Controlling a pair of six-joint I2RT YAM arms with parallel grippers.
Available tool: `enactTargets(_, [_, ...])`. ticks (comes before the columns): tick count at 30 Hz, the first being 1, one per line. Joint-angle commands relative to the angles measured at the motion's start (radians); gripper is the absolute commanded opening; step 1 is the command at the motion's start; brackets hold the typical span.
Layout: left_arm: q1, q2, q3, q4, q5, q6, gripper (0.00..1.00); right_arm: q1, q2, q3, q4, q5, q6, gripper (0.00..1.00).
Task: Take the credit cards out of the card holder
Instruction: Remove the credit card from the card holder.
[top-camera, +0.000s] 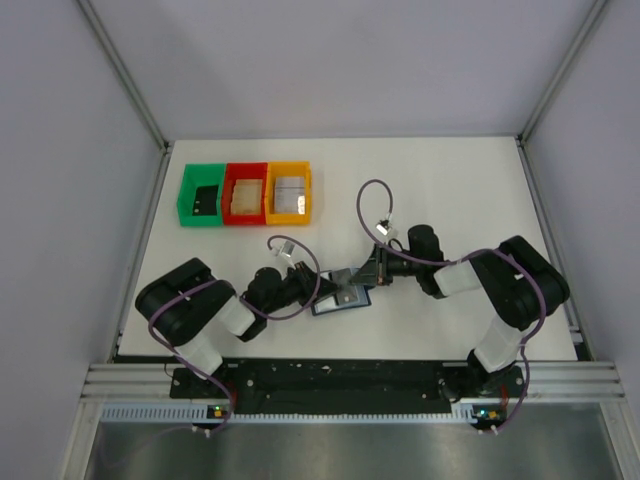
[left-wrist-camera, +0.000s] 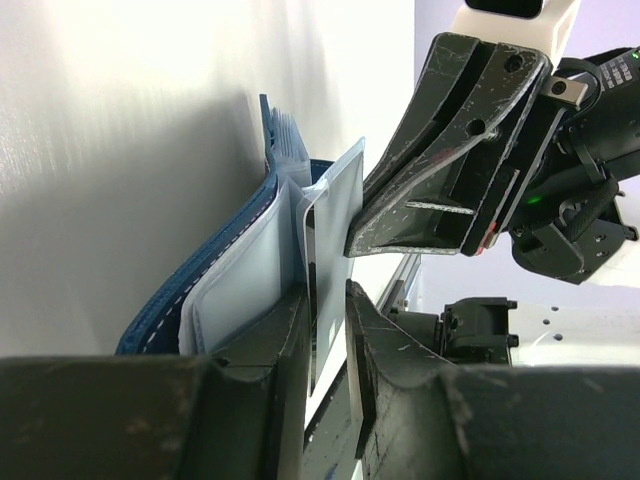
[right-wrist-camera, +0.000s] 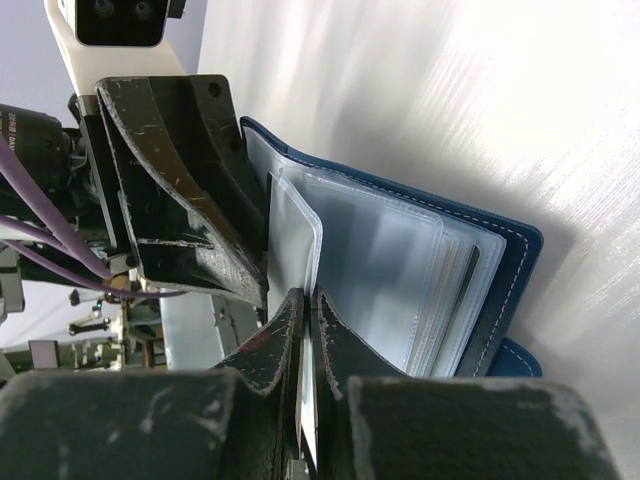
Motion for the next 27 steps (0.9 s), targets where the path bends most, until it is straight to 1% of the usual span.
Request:
enactTargets(1, [0.007, -0.053, -0.009, 0.458, 0.049, 0.012, 0.24, -0.001, 0.004, -0.009, 0.019, -0.012, -0.014, 0.0])
enactTargets(7, [0.025, -0.075, -0.02, 0.458, 0.083, 0.021, 0.23, -0.01, 0.01, -0.016, 0.033, -0.019, -0.008, 0.0])
enactTargets(11, [0.034, -0.072, -0.019, 0.458, 0.114, 0.023, 0.15, -0.011, 0.013, -0.012, 0.031, -0.025, -0.008, 0.0])
enactTargets(13, [0.034, -0.067, -0.014, 0.458, 0.127, 0.021, 0.13, -0.011, 0.015, -0.01, 0.025, -0.024, -0.011, 0.0])
enactTargets(27, [0.053, -0.092, -0.006, 0.456, 0.204, 0.032, 0.13, -0.036, 0.047, -0.012, 0.051, -0.053, 0.001, 0.0])
